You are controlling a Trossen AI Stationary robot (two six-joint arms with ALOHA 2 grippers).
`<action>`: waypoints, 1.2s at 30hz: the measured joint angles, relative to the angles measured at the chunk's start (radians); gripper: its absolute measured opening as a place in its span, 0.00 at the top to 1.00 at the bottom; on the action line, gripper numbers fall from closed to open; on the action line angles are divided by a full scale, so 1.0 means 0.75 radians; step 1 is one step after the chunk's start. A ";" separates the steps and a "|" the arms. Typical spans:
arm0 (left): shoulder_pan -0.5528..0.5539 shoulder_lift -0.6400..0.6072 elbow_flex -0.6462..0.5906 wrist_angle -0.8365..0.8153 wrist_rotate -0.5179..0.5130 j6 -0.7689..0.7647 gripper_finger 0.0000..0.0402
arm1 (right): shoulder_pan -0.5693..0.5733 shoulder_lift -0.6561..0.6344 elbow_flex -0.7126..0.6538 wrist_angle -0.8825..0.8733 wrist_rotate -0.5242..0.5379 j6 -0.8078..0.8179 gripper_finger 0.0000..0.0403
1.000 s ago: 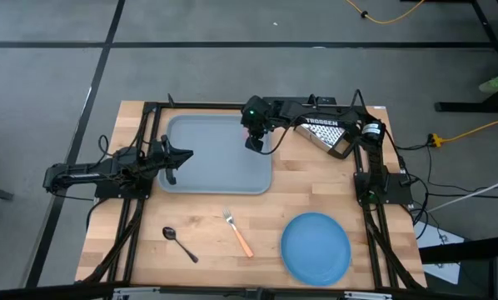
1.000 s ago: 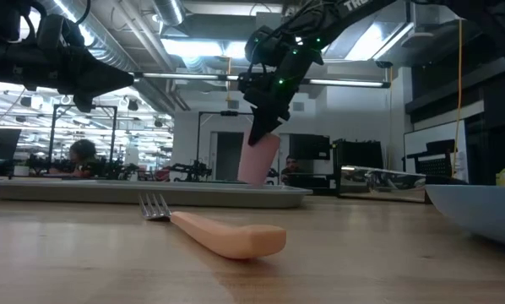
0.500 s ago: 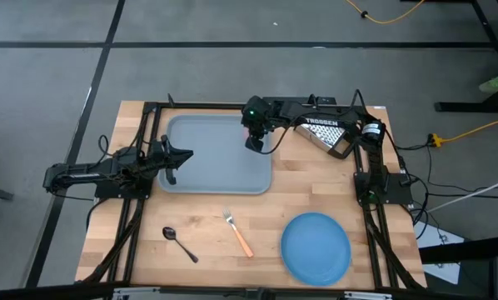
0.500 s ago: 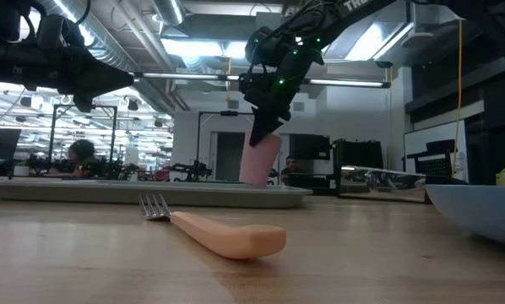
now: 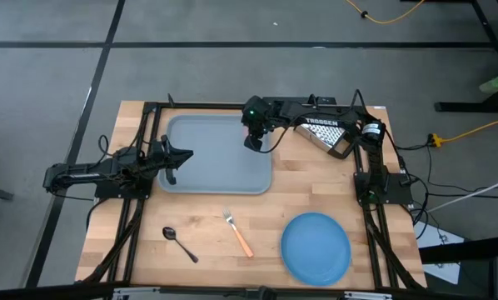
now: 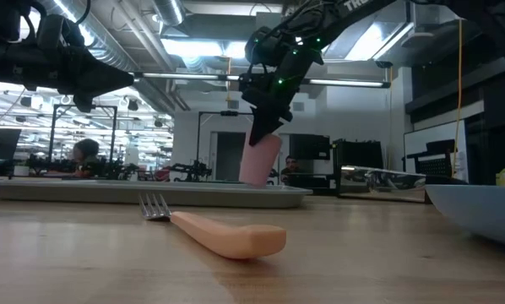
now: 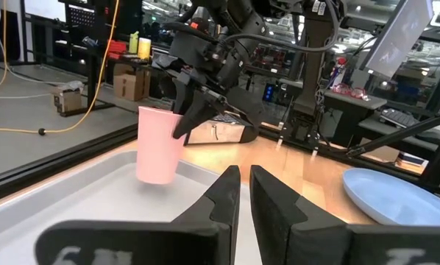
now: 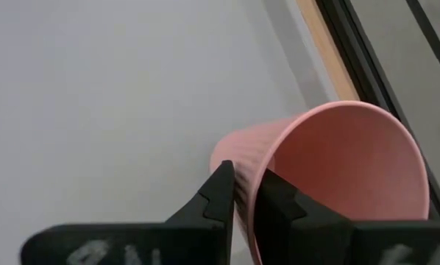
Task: Pick and place plate/cup/fork/spoon on tray
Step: Put the pink cup to the top right of the serving tray
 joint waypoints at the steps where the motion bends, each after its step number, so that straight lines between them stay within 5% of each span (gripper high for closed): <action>1: 0.000 0.000 0.000 0.001 0.000 0.000 0.93 | 0.000 0.000 0.000 0.000 0.000 0.000 0.90; 36: 0.000 0.000 0.000 0.001 0.000 0.001 0.93 | -0.015 -0.001 0.001 -0.002 -0.077 0.116 0.90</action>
